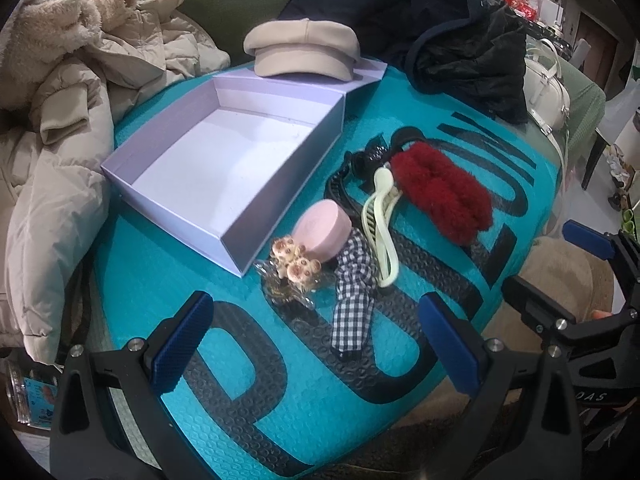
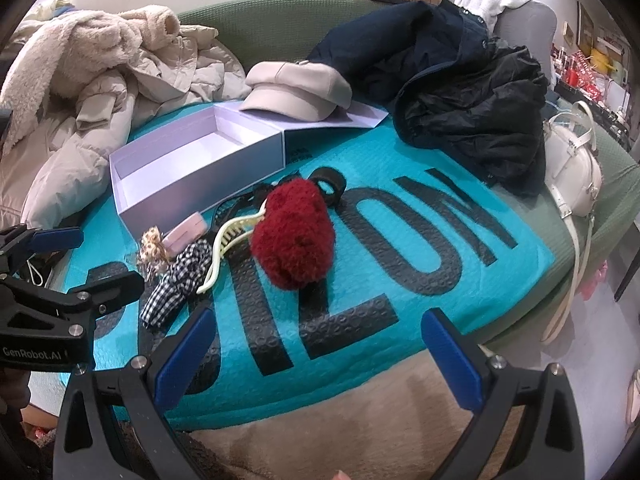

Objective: Organize objects
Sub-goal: 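Move both tools toward the red fuzzy and gingham scrunchies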

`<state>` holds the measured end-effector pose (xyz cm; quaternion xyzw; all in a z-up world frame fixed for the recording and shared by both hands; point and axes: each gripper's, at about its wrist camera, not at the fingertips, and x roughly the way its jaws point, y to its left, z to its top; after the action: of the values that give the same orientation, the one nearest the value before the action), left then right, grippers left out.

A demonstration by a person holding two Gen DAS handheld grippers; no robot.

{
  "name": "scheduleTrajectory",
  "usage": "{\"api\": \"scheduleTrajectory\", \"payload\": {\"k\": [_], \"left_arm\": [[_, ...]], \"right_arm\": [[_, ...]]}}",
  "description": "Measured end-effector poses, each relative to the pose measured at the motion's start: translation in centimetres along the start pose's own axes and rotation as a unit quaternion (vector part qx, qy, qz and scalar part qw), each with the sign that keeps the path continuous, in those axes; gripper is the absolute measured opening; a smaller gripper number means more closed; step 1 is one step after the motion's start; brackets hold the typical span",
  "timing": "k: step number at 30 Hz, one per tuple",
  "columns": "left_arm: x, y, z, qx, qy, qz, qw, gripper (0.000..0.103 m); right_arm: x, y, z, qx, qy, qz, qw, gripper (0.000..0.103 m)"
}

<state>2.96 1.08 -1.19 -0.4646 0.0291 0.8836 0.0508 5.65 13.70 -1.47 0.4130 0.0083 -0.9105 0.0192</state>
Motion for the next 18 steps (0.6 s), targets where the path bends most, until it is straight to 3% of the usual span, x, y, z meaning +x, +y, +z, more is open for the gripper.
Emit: {"api": "scheduleTrajectory", "payload": {"k": [7,13,16,18], "left_arm": [[1.6,0.2,-1.1,0.003,0.014,-0.013,0.9998,0.102],[3.3,0.1,-1.7,-0.003,0.035,-0.044,0.9984,0.091],[4.0,-0.3,-2.0,-0.001,0.04,-0.064,0.9972,0.078],[4.9,-0.5,-2.2,-0.004,0.051,-0.078,0.9956,0.058]], "right_arm": [[1.0,-0.1,-1.1,0.017,0.006,0.013,1.0,0.102],[2.0,-0.4,-1.5,0.02,0.02,0.016,0.999,0.102],[2.4,-0.7,-1.6,0.023,0.023,0.016,0.999,0.102],[2.7,-0.8,-1.6,0.027,0.025,0.017,0.999,0.102]]}}
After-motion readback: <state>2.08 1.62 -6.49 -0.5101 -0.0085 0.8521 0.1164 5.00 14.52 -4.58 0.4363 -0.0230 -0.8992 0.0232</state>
